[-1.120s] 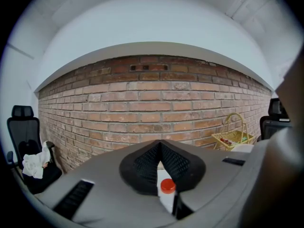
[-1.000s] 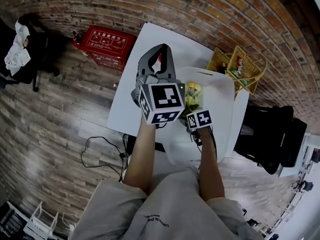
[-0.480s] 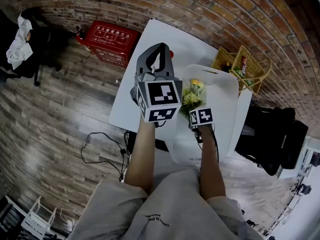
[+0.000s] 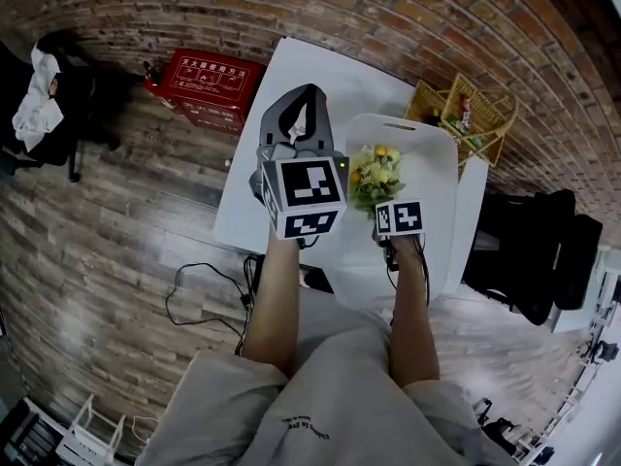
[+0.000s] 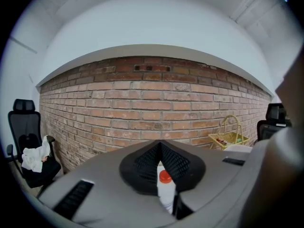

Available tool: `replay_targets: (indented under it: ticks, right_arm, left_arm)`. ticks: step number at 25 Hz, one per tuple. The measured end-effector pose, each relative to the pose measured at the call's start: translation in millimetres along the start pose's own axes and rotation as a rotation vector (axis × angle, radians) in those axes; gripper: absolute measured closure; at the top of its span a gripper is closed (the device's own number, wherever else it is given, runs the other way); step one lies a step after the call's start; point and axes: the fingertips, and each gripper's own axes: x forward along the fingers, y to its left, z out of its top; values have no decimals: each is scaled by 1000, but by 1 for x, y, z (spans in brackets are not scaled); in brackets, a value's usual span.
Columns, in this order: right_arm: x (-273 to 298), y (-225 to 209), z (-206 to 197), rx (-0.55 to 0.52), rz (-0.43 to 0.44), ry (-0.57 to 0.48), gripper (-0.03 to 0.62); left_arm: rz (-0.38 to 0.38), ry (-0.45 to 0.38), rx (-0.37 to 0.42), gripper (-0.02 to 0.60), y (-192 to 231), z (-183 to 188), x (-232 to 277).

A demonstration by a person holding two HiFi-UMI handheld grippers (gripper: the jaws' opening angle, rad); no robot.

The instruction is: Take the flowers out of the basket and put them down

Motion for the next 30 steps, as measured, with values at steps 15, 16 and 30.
replay_targets:
  ticks: [15, 16, 30]
  right_arm:
    - [-76, 1, 26, 116, 93, -171, 520]
    - [-81, 1, 26, 118, 93, -181, 520]
    - [-144, 16, 24, 183, 137, -353, 520]
  left_arm:
    - [-108, -31, 11, 557, -40, 10, 1]
    - [-116, -32, 12, 557, -42, 11, 2]
    - [-272, -44, 22, 557, -85, 16, 8]
